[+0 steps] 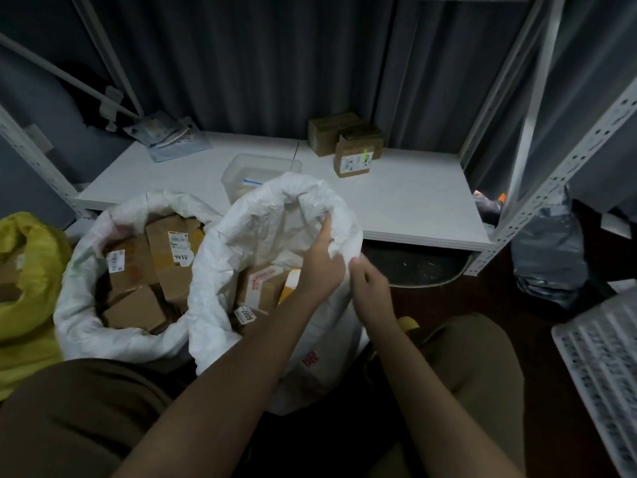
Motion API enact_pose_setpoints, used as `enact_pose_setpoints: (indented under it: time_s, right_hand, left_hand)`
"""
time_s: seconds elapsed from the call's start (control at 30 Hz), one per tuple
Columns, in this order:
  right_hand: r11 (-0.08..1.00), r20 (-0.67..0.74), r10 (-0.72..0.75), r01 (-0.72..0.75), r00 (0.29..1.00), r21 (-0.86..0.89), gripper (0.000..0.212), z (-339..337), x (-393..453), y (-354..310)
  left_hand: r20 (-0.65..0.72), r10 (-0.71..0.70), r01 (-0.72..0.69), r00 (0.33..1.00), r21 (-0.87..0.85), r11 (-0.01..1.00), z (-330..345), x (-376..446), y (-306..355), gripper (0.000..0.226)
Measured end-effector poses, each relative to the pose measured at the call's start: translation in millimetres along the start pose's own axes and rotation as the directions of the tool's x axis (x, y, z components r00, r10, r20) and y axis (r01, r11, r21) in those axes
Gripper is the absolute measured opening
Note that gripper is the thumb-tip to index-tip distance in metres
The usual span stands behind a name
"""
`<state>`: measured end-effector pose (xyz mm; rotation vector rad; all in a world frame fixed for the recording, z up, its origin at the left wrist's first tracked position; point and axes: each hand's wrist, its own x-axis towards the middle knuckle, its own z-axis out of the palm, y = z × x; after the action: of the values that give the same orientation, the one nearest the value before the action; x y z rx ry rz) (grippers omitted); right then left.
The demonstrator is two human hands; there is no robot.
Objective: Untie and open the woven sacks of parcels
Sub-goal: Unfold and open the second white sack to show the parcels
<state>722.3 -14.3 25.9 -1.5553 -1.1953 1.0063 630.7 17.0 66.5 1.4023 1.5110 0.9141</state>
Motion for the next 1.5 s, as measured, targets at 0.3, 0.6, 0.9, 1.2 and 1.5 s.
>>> enact_pose_setpoints:
  time_s: [0.3,0.6,0.9,1.2,1.5]
  right_hand:
    - [0.952,-0.041,0.172,-0.155,0.984,0.265,0.031,9,-8,8]
    - [0.927,-0.263,0.251,-0.154,0.931,0.341,0.019,19,10,6]
    - [0.982,-0.139,0.186,-0.183,0.973,0.035,0.039,8,3,24]
    - [0.954,-0.322,0.066,-0.155,0.944,-0.258,0.028,14,12,37]
    - [0.846,-0.06,0.184,-0.189,0.981,-0.498,0.083,12,45,25]
  left_hand:
    - [0.417,-0.137,0.317,0.898,-0.4,0.86,-23,-19,4,0.054]
    - [0.028,0.074,-0.077,0.997,0.564,0.822,-6,-37,-36,0.067]
    - [0.379,-0.025,-0.033,0.925,0.148,0.988,-21,-34,-58,0.062]
    - [-0.282,-0.161,0.26,0.946,0.361,0.896,-126,11,-156,0.086]
    - [-0.217,-0.389,0.413,0.895,0.078,0.908,-122,46,-139,0.067]
